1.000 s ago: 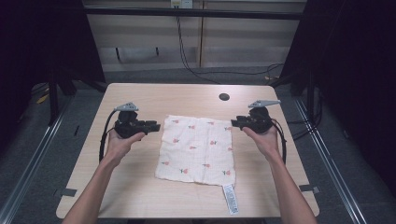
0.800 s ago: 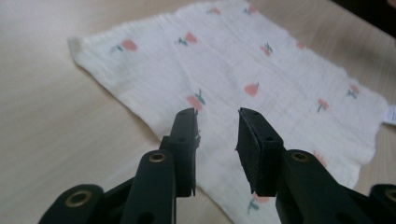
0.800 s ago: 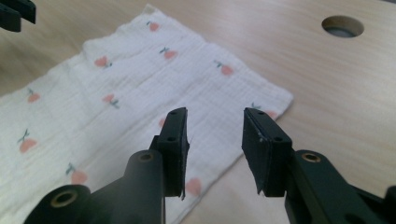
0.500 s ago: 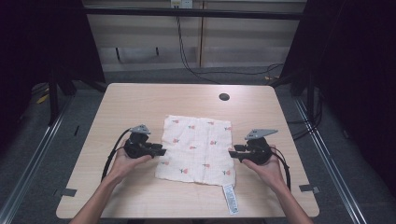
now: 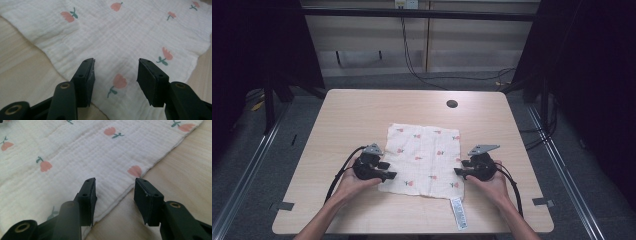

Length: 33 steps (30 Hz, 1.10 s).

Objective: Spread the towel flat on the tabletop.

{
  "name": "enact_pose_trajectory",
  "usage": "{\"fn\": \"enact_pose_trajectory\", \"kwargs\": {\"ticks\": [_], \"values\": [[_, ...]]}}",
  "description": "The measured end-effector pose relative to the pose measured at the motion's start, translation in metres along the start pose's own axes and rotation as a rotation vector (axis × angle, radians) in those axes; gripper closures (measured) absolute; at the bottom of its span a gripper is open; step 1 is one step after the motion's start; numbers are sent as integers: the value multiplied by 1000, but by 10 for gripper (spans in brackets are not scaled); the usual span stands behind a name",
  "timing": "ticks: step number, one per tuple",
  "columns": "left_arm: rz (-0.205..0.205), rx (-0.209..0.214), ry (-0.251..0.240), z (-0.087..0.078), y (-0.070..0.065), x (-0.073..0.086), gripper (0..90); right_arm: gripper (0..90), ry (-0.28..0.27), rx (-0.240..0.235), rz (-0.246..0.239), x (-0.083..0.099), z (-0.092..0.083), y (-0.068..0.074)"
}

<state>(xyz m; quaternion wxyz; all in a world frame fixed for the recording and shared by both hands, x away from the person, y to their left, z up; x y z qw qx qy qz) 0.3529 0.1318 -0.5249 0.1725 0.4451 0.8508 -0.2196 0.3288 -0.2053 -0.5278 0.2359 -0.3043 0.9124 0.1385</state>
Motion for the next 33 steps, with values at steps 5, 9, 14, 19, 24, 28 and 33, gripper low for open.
{"fn": "enact_pose_trajectory", "kwargs": {"ticks": [5, 9, 14, 19, 24, 28, 33], "values": [[55, -19, 27, -6, -10, 13, 529, 529, -4, 19, -15, -1, 4, 1], [93, -75, 26, -8, -15, 18, 646, 587, 2, 36, -37, -3, 6, 6], [103, -113, 17, -8, -14, 19, 851, 804, 4, 46, -58, -7, 7, 9], [65, -28, -13, -7, -8, 21, 899, 890, -6, -60, 17, -2, -2, 8], [91, -8, 18, -9, -18, 25, 900, 892, 13, -78, -4, 6, -8, 13], [93, 1, 25, -12, -27, 32, 900, 891, 14, -84, -20, 9, -11, 15], [110, 36, 41, -14, -37, 39, 900, 890, 36, -100, -27, 21, -17, 24]]}}
Point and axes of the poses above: each handheld gripper's, and its own axes: z roughly forward along the jaws, x roughly out of its underside, y roughly to its left, the point moved 4 cm from there along z, roughly forward along the jaws, and after that the axes turned 13 degrees about y, right-handed, at the moved point
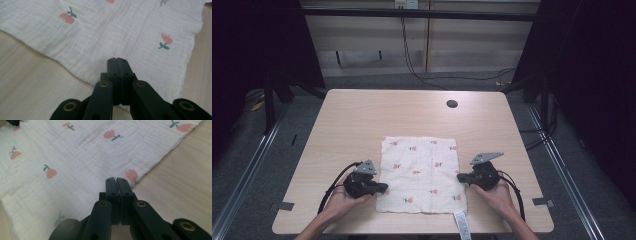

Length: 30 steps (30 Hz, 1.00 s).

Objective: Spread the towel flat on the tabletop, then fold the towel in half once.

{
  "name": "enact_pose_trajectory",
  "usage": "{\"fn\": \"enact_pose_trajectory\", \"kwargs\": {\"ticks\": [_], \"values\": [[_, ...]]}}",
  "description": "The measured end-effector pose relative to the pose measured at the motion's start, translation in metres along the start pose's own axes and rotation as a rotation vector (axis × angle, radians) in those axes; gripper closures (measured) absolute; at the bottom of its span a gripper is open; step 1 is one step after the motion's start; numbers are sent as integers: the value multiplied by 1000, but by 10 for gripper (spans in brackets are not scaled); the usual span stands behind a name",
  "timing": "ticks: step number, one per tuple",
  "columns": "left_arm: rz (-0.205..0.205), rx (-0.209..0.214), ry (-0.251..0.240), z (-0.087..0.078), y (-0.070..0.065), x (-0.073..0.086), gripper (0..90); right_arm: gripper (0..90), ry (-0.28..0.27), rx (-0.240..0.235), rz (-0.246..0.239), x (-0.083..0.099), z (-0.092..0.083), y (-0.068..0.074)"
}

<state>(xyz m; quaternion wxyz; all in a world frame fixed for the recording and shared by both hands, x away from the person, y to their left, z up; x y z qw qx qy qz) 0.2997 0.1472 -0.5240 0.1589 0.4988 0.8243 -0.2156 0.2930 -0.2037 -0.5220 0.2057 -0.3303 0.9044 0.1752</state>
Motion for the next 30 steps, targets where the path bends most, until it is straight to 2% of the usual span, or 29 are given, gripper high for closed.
{"fn": "enact_pose_trajectory", "kwargs": {"ticks": [3, 4, 7, 9, 10, 11, 12, 13, 15, 16, 17, 19, 21, 23, 24, 25, 27, 30], "values": [[16, 15, 14, 2, -8, -2, 900, 890, -12, -10, 11, 9, -6, 2], [35, 20, 28, 2, -11, -2, 900, 890, -6, -5, 8, 11, -7, 3], [37, 31, 37, 3, -15, -2, 900, 890, -2, -15, 11, 16, -8, 5], [14, 45, 30, 3, -18, -1, 891, 881, 19, -16, 10, 23, -7, 8], [3, 56, 17, 2, -18, -1, 825, 834, 19, -14, 9, 24, -7, 8], [3, 56, 17, 2, -18, -1, 701, 834, 19, -14, 9, 24, -7, 8], [-7, 39, 7, 1, -18, -1, 657, 712, -2, 5, 25, 22, -7, 8], [-6, 13, -13, -3, -13, -4, 627, 698, -12, 9, 10, 20, -8, 8], [-30, 36, -54, -7, -8, -8, 603, 651, -35, 10, 26, 16, -9, 4], [-34, 30, -72, -8, -4, -10, 605, 638, -40, -2, 37, 14, -10, 1], [-34, 30, -72, -8, -4, -10, 605, 631, -48, 8, 32, 11, -10, -2], [-53, 24, -81, -8, 7, -15, 605, 626, -52, 23, 53, 5, -9, -9], [-63, 17, -83, -9, 14, -18, 606, 627, -51, 65, 57, -3, -8, -18], [-72, 10, -92, -9, 18, -20, 609, 630, -52, 69, 59, -8, -7, -22], [-91, 1, -80, -8, 26, -23, 610, 641, -52, 91, 59, -18, -6, -31], [-91, 1, -80, -8, 26, -23, 611, 641, -52, 91, 59, -18, -6, -31], [-101, -46, -54, -4, 38, -27, 626, 662, -68, 96, 51, -36, -4, -42], [-128, -52, -66, -4, 45, -31, 620, 694, -84, 103, 41, -51, -2, -53]]}}
Point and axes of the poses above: each handheld gripper's, and its own axes: z roughly forward along the jaws, x roughly out of its underside, y roughly to its left, the point moved 4 cm from there along z, roughly forward along the jaws, and after that the axes turned 13 degrees about y, right-handed, at the moved point
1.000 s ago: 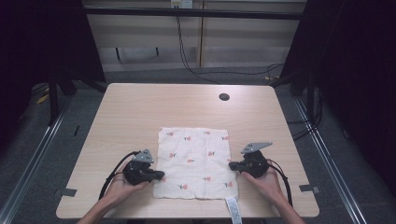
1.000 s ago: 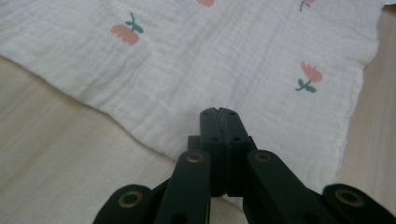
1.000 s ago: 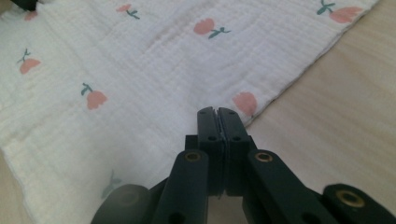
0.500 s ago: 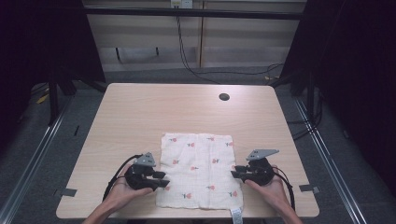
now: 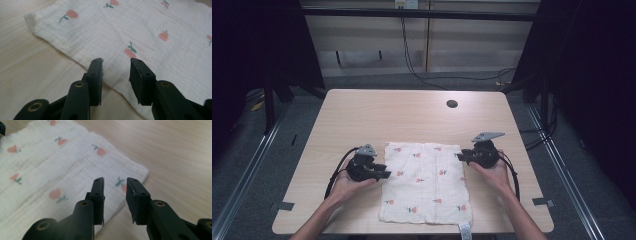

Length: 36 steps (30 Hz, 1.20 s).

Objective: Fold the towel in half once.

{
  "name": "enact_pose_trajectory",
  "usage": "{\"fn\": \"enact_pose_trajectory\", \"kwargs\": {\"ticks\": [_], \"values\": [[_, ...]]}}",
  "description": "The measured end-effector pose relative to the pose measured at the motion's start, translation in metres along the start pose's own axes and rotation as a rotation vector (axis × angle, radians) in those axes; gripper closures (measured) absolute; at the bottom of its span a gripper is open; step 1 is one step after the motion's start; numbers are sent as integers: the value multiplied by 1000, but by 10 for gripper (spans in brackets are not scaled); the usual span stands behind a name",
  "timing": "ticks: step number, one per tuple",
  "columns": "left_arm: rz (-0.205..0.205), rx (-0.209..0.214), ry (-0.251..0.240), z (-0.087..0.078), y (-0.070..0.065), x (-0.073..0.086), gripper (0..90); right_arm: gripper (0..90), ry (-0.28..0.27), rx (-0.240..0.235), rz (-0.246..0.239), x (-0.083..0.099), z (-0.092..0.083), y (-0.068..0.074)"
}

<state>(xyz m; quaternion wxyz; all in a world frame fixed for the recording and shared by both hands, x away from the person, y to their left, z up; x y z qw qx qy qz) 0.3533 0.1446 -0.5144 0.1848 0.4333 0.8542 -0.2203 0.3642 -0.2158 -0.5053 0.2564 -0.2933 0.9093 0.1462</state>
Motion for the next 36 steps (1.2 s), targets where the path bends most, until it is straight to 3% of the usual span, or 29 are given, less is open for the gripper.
{"fn": "enact_pose_trajectory", "kwargs": {"ticks": [5, 8, 12, 16, 18, 23, 29, 31, 32, 36], "values": [[-18, -12, -24, -3, 10, -7, 598, 685, 22, 18, 31, -14, 16, -20], [-75, -33, -53, -5, 23, -12, 582, 668, -1, 13, 53, -18, 24, -27], [-91, -57, -50, -7, 31, -12, 575, 658, 25, 47, 48, -21, 32, -30], [-128, -69, -92, -12, 43, -16, 558, 651, 47, 38, 51, -21, 36, -34], [-133, -76, -87, -13, 48, -16, 547, 652, 68, 37, 42, -18, 38, -34], [-164, -109, -79, -6, 64, -17, 552, 650, 37, 11, 61, -20, 41, -33], [-189, -77, -92, 12, 74, -33, 501, 827, 42, -20, 62, -26, 47, -27], [-190, -71, -97, 15, 75, -37, 505, 838, 35, -21, 66, -27, 46, -26], [-183, -45, -99, 15, 77, -38, 509, 841, 28, -24, 64, -27, 46, -26], [-213, -63, -91, 17, 85, -38, 543, 846, 8, -44, 82, -27, 42, -27]]}}
Point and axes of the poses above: each handheld gripper's, and its own axes: z roughly forward along the jaws, x roughly out of its underside, y roughly to its left, the point moved 4 cm from there along z, roughly forward along the jaws, and after that the axes turned 13 degrees about y, right-handed, at the moved point
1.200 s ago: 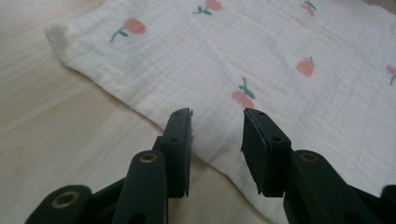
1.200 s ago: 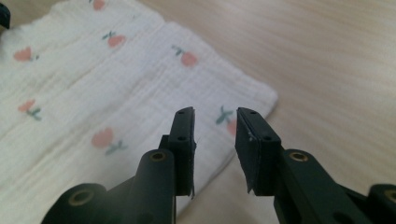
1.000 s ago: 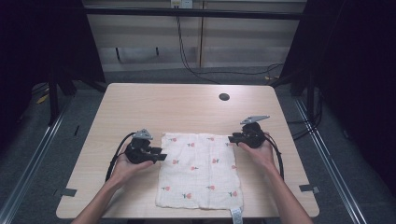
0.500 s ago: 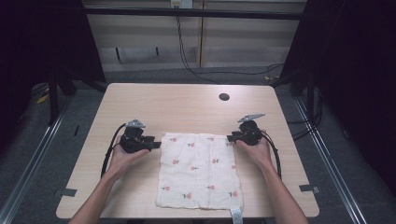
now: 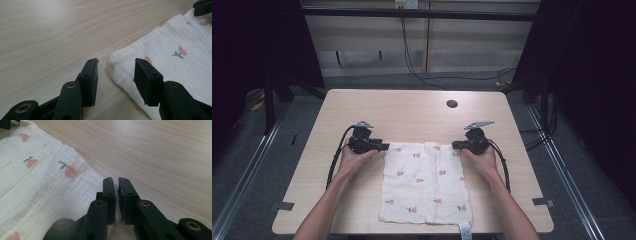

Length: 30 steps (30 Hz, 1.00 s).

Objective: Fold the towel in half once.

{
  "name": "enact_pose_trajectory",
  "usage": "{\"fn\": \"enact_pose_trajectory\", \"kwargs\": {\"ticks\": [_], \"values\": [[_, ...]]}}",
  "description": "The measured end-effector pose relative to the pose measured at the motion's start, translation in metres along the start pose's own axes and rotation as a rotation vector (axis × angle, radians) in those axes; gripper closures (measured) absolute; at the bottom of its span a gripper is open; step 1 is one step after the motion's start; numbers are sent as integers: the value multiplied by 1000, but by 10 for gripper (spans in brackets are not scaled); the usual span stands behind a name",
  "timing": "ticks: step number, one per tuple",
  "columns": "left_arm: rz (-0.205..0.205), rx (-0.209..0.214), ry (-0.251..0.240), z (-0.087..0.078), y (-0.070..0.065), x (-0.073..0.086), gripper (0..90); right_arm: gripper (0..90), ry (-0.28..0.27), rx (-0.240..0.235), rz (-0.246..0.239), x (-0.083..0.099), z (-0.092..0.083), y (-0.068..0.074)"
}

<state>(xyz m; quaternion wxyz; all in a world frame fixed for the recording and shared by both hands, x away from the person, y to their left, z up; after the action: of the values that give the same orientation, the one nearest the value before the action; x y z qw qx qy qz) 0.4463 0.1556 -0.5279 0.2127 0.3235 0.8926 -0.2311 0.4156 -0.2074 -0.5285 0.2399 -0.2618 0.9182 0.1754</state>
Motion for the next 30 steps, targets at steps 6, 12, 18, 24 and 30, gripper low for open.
{"fn": "enact_pose_trajectory", "kwargs": {"ticks": [6, 12, 18, 24, 30], "values": [[0, -16, 7, 4, 4, -2, 592, 839, -14, 1, 2, 0, -4, -1], [44, -10, 13, 10, -4, -6, 635, 840, -12, -3, 7, 3, 0, -1], [71, -13, 37, 17, -9, -13, 834, 840, -29, 1, -1, 1, -6, 4], [39, -18, 0, 15, -10, -8, 881, 857, -50, -22, -1, 0, -14, 4], [45, 34, -50, 0, -13, -14, 881, 861, -70, -41, 7, -2, -21, 2]]}}
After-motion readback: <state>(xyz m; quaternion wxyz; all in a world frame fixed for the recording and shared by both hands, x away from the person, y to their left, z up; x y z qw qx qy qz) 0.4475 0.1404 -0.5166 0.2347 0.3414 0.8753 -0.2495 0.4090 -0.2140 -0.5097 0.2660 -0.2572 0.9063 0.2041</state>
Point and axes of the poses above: each handheld gripper's, and its own axes: z roughly forward along the jaws, x roughly out of its underside, y roughly to its left, the point moved 4 cm from there along z, roughly forward along the jaws, and after that the axes turned 13 degrees about y, right-handed, at the moved point
